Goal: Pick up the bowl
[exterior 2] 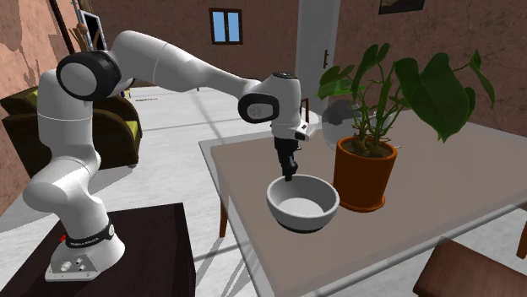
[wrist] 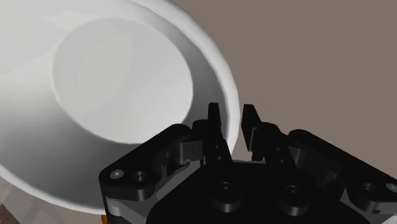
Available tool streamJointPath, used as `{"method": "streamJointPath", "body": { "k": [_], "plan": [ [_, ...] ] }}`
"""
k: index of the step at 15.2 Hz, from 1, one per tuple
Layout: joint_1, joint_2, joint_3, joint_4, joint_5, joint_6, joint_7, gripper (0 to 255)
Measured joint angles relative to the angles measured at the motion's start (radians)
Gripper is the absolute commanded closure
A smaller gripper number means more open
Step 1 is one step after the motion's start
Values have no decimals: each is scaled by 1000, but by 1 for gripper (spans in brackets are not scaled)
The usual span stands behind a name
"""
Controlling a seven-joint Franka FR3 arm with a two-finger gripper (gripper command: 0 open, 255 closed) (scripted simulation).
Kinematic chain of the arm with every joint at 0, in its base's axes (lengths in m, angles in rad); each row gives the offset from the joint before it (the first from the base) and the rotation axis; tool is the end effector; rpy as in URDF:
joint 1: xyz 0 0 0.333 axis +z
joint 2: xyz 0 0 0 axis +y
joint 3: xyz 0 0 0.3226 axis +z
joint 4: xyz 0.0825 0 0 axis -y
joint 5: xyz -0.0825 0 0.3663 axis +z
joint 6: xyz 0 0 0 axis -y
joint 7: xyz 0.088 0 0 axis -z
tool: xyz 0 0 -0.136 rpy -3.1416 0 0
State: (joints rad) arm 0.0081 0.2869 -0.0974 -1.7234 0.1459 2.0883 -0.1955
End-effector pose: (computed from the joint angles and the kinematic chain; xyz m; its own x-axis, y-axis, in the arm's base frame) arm 0.6344 -0.0412 0.4103 0.9947 0.0397 0.0952 0.0481 -0.9950 -0.0875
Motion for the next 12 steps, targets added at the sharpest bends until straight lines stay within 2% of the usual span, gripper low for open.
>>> {"method": "streamJointPath", "body": {
  "k": [5, 12],
  "plan": [
    [0, -2, 0, 2, -1, -4, 1, 255],
    [0, -21, -2, 62, -8, -83, 11, 255]
  ]
}}
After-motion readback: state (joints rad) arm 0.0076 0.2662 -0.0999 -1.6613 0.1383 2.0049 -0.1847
